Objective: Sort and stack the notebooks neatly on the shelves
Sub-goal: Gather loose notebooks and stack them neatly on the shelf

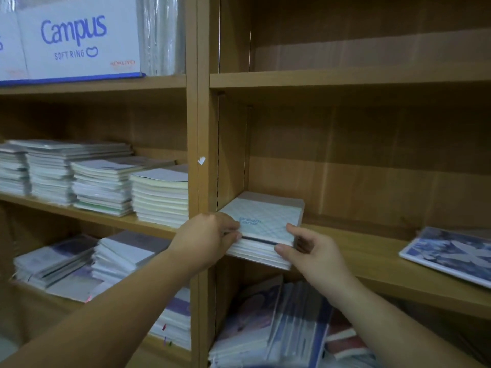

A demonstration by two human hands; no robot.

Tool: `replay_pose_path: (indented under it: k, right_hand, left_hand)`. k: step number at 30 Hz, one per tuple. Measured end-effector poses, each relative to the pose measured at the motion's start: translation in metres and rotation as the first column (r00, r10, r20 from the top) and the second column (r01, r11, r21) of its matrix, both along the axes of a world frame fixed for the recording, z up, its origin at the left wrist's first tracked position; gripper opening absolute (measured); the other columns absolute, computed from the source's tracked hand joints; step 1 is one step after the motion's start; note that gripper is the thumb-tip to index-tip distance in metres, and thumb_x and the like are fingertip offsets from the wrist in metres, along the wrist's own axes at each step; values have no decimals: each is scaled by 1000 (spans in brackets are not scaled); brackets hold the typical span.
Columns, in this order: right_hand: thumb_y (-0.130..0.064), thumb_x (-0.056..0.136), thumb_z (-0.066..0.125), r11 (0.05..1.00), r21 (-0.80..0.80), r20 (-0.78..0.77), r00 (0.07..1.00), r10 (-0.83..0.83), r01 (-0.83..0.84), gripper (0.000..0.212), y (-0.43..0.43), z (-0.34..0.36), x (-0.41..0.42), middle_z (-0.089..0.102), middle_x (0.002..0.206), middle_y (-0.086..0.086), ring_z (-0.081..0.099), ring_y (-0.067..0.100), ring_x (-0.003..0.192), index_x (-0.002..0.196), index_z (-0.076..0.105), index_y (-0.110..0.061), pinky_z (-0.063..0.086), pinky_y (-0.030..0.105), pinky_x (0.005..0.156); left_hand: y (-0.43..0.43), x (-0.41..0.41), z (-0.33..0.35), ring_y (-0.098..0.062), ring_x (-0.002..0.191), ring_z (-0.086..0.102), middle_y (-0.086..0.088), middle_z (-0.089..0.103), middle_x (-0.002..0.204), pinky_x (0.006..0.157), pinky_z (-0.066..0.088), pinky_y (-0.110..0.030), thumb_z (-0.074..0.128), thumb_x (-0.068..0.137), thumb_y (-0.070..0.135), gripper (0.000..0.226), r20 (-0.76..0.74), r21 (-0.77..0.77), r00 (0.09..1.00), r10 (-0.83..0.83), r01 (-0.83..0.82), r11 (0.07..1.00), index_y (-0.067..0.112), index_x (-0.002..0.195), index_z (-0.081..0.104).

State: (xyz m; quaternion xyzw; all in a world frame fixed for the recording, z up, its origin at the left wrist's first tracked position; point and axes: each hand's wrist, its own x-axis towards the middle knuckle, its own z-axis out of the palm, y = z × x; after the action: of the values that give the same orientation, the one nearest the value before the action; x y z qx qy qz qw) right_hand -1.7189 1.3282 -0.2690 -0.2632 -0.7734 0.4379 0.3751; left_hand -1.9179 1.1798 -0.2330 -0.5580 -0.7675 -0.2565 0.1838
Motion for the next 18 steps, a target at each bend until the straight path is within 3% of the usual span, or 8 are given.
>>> replay_pose_path:
  k: [8, 11, 15, 18]
  right_hand:
    - [-67, 54, 85, 995, -89, -79, 996, 35, -42, 69, 7, -1, 3, 66, 130, -7, 60, 6, 121, 117, 73, -41, 47, 28, 105]
    - [-58, 71, 83, 998, -53, -48, 999, 20, -23, 57, 4, 0, 3, 65, 131, -4, 60, 7, 120, 123, 70, -40, 48, 27, 104]
    - [-49, 87, 74, 995, 76, -19, 998, -59, 60, 50, -3, -7, -3, 60, 127, -14, 56, 0, 116, 134, 64, -34, 43, 9, 85]
    - [-51, 88, 72, 996, 71, 24, 998, -63, 61, 54, -3, -5, -3, 57, 127, -16, 56, 2, 115, 137, 61, -34, 45, 14, 87]
  left_hand:
    - [8, 17, -6, -13, 115, 59, 9, 64, 128, 90, 55, -35, 49, 96, 64, 49, -84, 3, 990, 111, -111, 994, 29, 127, 63]
    - [10, 10, -14, -10, 117, 56, 13, 63, 128, 90, 52, -29, 48, 98, 62, 46, -36, 39, 995, 89, -88, 995, 31, 128, 62]
    - [13, 9, -17, -8, 111, 55, 15, 61, 121, 86, 50, -27, 52, 96, 61, 42, -8, 65, 995, 96, -95, 993, 32, 124, 63]
    - [15, 16, -13, -11, 110, 55, 11, 60, 120, 88, 51, -30, 49, 99, 58, 38, -60, 15, 989, 139, -138, 990, 30, 122, 61]
